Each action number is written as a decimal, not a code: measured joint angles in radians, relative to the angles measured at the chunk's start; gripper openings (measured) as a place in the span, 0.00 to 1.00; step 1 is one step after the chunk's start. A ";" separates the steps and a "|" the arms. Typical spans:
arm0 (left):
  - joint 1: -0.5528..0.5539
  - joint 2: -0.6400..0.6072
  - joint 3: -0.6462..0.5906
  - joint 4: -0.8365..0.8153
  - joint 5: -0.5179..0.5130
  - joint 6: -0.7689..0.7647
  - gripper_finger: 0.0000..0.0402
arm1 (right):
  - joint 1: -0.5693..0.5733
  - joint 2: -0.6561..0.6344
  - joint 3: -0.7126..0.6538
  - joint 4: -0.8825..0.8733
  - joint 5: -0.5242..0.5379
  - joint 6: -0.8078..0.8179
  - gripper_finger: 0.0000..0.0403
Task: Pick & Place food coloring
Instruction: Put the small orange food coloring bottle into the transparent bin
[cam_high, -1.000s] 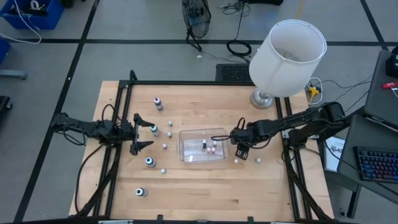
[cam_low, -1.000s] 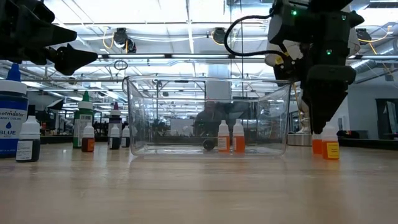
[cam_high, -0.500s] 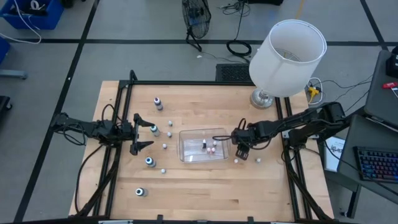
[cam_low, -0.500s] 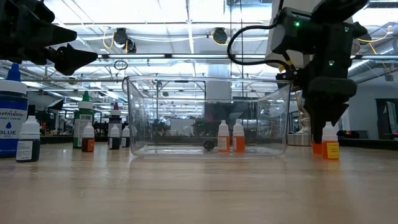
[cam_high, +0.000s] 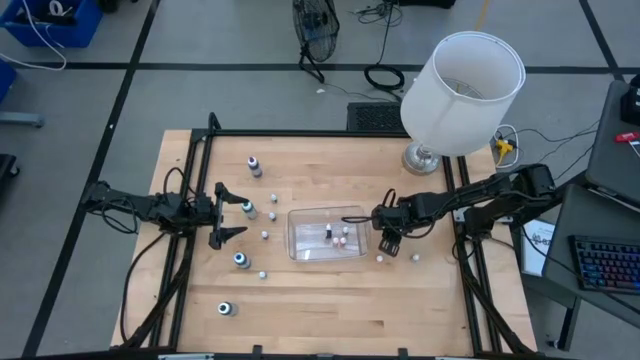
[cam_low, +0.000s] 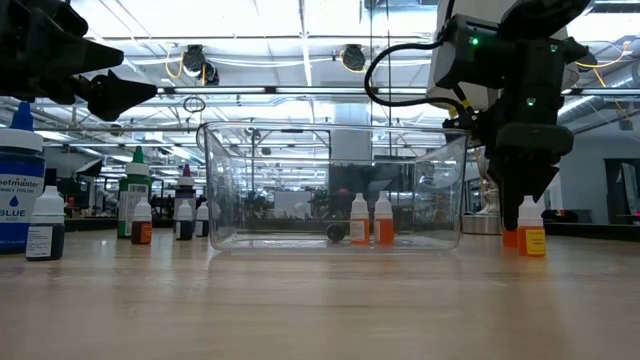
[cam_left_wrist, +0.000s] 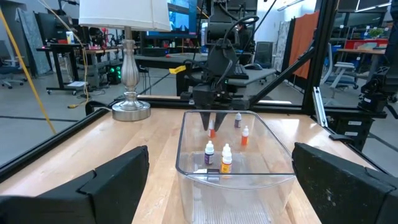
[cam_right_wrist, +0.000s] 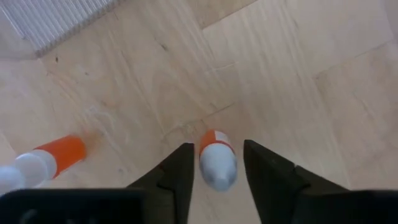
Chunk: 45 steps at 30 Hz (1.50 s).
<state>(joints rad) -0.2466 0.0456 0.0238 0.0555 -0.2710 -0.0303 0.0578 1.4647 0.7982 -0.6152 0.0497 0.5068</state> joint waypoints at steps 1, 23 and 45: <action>0.000 0.000 0.000 0.000 0.000 0.000 0.97 | 0.000 0.000 0.000 0.003 0.002 -0.004 0.25; 0.000 0.000 0.000 0.000 0.000 0.000 0.97 | 0.030 0.001 0.471 -0.185 0.183 -0.170 0.12; 0.000 0.000 0.000 0.000 0.000 0.000 0.97 | 0.053 0.695 1.297 -0.481 -0.024 -0.475 0.12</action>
<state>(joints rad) -0.2464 0.0458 0.0238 0.0555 -0.2710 -0.0301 0.1112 2.1597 2.0953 -1.0963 0.0253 0.0321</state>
